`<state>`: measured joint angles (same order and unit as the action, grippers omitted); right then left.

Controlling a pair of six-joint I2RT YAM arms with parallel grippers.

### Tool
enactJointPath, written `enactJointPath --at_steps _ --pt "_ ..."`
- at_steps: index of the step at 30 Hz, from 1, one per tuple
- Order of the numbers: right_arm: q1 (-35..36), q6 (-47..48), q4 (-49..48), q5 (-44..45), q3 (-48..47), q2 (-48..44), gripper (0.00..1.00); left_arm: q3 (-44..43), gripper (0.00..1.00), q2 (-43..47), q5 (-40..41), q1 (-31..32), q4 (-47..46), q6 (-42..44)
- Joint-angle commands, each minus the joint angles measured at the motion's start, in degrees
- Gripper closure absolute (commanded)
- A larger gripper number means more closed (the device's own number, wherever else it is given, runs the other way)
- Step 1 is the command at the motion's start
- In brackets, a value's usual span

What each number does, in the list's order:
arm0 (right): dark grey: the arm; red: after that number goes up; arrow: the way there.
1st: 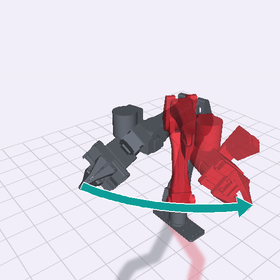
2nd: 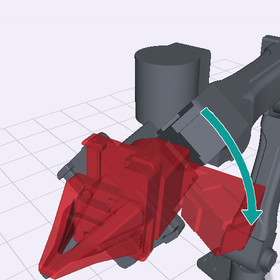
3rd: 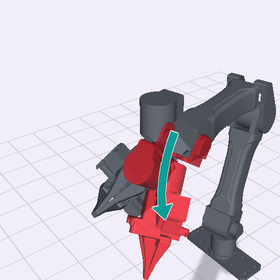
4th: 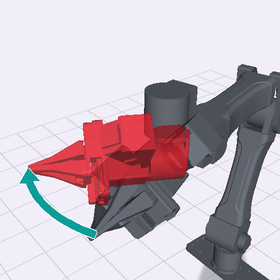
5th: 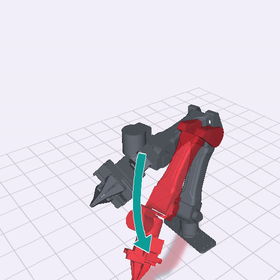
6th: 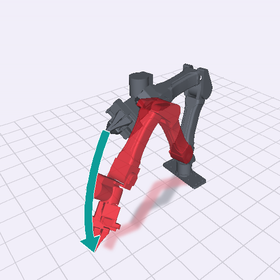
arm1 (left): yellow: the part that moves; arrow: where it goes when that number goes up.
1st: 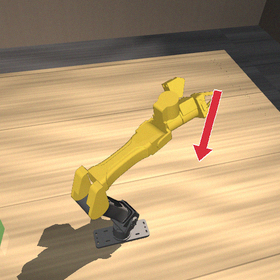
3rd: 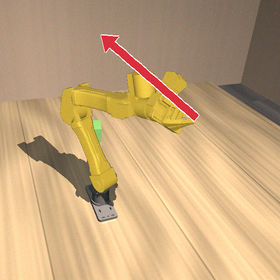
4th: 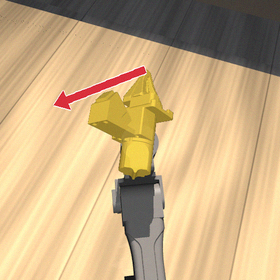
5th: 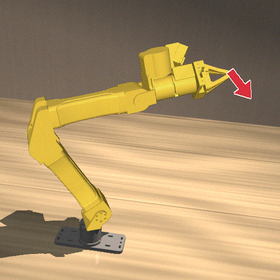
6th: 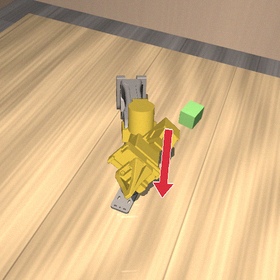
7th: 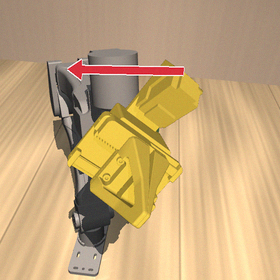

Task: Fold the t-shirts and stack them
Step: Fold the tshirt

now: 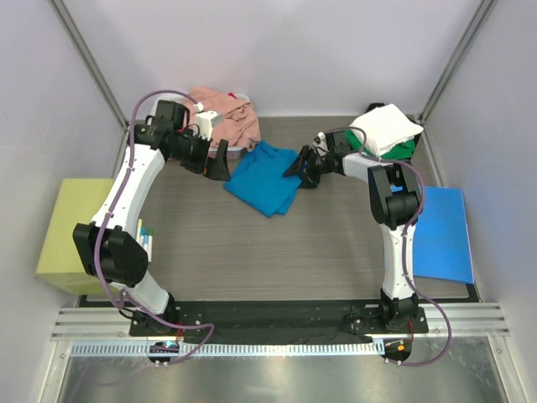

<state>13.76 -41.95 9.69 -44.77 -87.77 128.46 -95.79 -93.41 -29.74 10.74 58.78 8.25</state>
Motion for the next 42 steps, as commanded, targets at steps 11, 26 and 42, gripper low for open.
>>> enactJointPath --at_steps 11,26,42 --pt "1.6 -1.0 0.6 7.3 3.7 5.7 0.99 0.3 0.0 2.0 -0.5 -0.2 0.3 1.5" --pt "-8.1 2.7 19.7 9.6 -34.7 2.7 0.99 0.5 0.0 2.8 -1.4 -0.2 0.2 0.6" --pt "-21.6 -6.8 19.1 0.3 -48.6 6.6 0.99 -1.7 0.0 2.9 -1.9 -0.2 0.8 -0.2"
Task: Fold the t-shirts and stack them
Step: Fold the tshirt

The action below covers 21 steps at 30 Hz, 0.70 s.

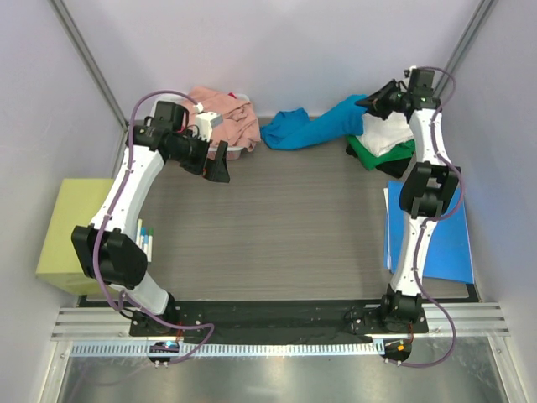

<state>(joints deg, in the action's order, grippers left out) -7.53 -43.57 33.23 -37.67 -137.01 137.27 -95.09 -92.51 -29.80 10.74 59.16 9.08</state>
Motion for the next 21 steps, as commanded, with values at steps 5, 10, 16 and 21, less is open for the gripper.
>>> enactJointPath --at_steps 5,10,16,21 --pt "15.0 6.6 4.6 -1.1 10.1 -7.8 0.99 -3.3 0.0 1.9 -2.3 -0.2 0.3 -1.8" --pt "32.8 8.2 -0.4 3.0 33.1 -19.8 0.99 -2.4 0.0 2.9 -1.6 -0.2 0.5 -1.2" --pt "40.6 4.1 -4.4 6.2 58.3 -36.4 0.99 -3.3 0.0 3.0 -1.0 -0.1 1.1 0.0" --pt "42.3 2.7 0.6 8.6 70.1 -50.8 0.99 -3.3 0.0 3.1 -1.8 -0.2 1.2 0.1"
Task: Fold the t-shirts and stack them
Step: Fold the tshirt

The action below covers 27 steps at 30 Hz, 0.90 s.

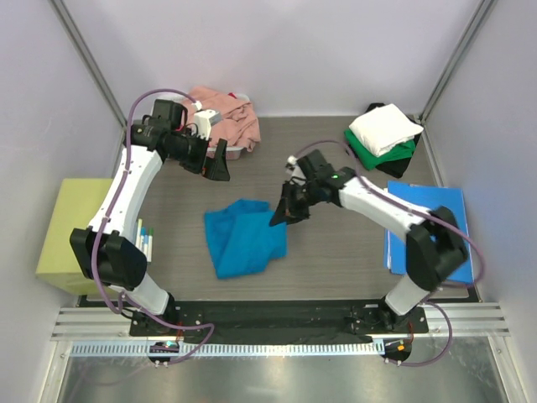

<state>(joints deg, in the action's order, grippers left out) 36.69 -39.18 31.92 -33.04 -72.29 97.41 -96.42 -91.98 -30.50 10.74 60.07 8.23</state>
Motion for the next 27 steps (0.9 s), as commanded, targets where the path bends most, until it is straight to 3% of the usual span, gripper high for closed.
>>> enactJointPath --at_steps 1,8,16,24,25,27 --pt "-1.7 -1.8 3.7 3.8 6.7 -12.3 0.99 -1.8 0.0 2.8 -1.1 -0.2 0.0 0.7" --pt "-1.4 -2.2 5.6 3.2 15.9 -18.1 0.99 -1.2 0.0 3.3 -1.4 -0.2 -0.5 -0.1" --pt "-0.6 -0.1 4.4 -2.0 14.5 -12.2 0.99 -1.3 0.0 3.3 -0.9 -0.2 -0.2 -0.6" --pt "4.3 3.8 23.1 2.0 18.8 -19.9 0.97 -2.6 0.0 3.7 -0.2 -0.2 0.6 0.3" --pt "4.4 4.1 24.8 2.6 18.8 -20.8 0.95 -2.6 0.0 3.7 -0.3 -0.2 0.3 0.2" --pt "4.5 6.0 30.5 4.5 17.5 -21.9 0.65 -2.4 0.0 3.4 -0.3 -0.2 -0.1 0.0"
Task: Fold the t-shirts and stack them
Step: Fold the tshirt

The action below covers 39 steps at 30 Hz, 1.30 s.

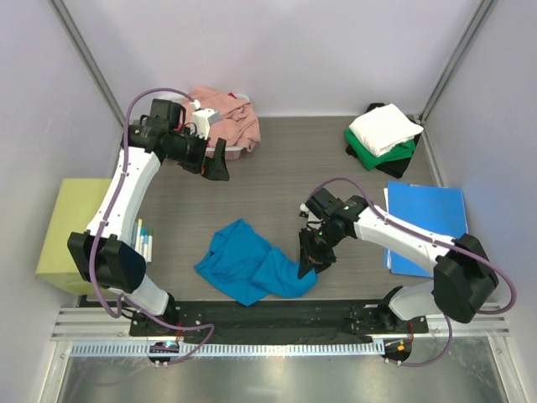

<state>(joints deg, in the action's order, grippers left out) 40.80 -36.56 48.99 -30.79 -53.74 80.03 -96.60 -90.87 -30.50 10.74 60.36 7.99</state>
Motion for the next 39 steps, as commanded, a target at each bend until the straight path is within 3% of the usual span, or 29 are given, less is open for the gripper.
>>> enactJointPath --at_steps 1,2,5,8,12,18,21,29,39 --pt "0.4 3.9 15.2 2.7 -2.0 -4.4 0.51 -2.2 0.0 2.4 -0.4 -0.2 -0.7 0.1" --pt "0.4 4.6 16.8 3.9 -3.2 -3.9 0.27 -2.1 0.0 2.2 -0.5 -0.2 -0.6 0.0" --pt "0.6 6.3 21.2 8.4 -11.1 -0.8 0.01 -2.4 0.0 2.2 -0.4 -0.2 -0.2 0.2" --pt "0.7 6.2 20.7 11.9 -20.1 3.2 0.0 -2.1 0.0 3.0 0.4 -0.2 -0.2 0.5" --pt "0.7 4.0 9.1 9.3 -24.5 7.8 0.0 -1.8 0.0 3.5 0.7 -0.2 0.1 1.0" --pt "2.4 0.1 -10.4 -4.8 -23.7 19.1 0.0 -0.9 0.0 5.1 2.6 -0.4 -0.5 1.2" --pt "4.2 0.5 -14.1 -9.4 -27.7 26.9 0.0 0.3 0.0 6.7 3.0 -2.0 -2.8 0.2" --pt "7.0 1.8 -14.8 -15.0 -40.7 40.2 0.0 1.1 0.0 6.5 1.7 -4.9 -1.9 0.1" --pt "7.2 1.0 -18.9 -13.7 -42.1 47.1 0.0 1.9 0.0 6.6 1.5 -4.9 -1.3 1.2"
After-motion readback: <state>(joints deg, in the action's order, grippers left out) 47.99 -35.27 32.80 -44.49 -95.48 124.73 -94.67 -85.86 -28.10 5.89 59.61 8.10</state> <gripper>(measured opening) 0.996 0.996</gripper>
